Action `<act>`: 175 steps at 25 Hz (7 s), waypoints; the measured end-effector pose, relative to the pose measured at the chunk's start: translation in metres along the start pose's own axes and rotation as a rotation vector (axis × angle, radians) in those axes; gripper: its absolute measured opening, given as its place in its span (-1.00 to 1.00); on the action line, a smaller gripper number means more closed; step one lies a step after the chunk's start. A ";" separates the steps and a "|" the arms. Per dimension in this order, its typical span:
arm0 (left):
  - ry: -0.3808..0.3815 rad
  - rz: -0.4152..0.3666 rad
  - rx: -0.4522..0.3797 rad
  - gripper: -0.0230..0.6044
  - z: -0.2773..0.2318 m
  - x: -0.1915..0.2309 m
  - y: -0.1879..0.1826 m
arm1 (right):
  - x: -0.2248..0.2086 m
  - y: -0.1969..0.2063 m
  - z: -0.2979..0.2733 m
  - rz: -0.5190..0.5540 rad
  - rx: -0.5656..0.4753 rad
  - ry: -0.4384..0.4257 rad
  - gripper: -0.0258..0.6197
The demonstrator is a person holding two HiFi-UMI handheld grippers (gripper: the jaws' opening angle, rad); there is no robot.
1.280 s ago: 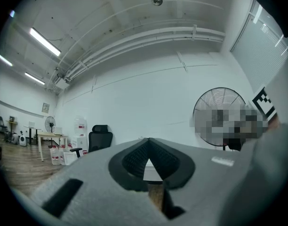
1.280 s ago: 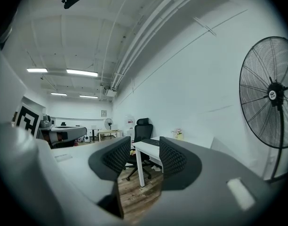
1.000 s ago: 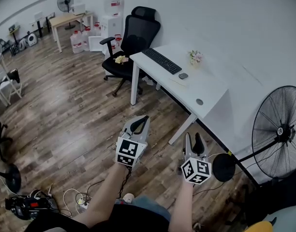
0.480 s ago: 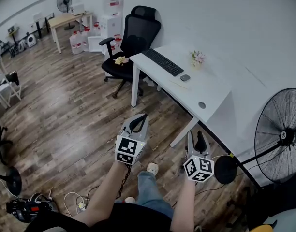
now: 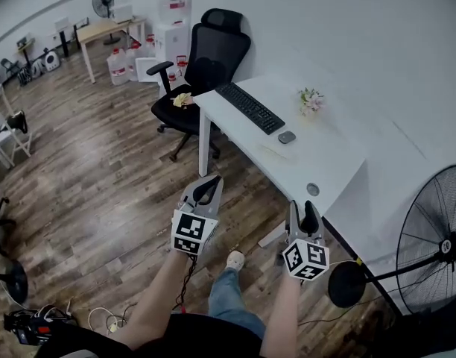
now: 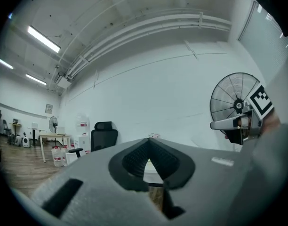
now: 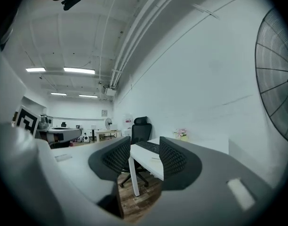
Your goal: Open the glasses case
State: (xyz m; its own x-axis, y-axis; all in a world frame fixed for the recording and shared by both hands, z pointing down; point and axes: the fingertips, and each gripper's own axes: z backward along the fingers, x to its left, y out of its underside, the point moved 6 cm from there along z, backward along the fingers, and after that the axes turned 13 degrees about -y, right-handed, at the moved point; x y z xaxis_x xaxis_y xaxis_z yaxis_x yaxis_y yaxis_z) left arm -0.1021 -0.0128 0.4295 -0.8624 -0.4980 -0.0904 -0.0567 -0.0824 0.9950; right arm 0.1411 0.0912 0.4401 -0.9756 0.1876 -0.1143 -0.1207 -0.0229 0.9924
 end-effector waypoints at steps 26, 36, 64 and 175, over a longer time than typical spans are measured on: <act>-0.150 0.025 0.070 -0.90 -0.360 0.010 0.030 | -0.253 0.012 -0.285 -0.012 0.140 -0.086 -0.35; -0.104 0.018 0.070 -0.90 -0.388 0.010 0.024 | -0.266 0.011 -0.298 -0.009 0.165 -0.062 -0.35; 0.036 0.025 0.112 -0.90 -0.399 -0.009 0.036 | -0.218 0.146 -0.333 0.799 1.079 -0.774 -0.34; 0.082 0.032 0.054 -0.90 -0.414 -0.021 0.007 | -0.271 -0.019 -0.300 0.114 0.100 -0.055 -0.90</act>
State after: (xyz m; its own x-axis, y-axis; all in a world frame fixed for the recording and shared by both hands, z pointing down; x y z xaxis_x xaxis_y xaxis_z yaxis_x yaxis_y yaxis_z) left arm 0.1241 -0.3600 0.4206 -0.8205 -0.5685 -0.0600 -0.0594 -0.0197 0.9980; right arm 0.3530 -0.2540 0.4392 -0.9701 0.2429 -0.0006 0.0120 0.0507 0.9986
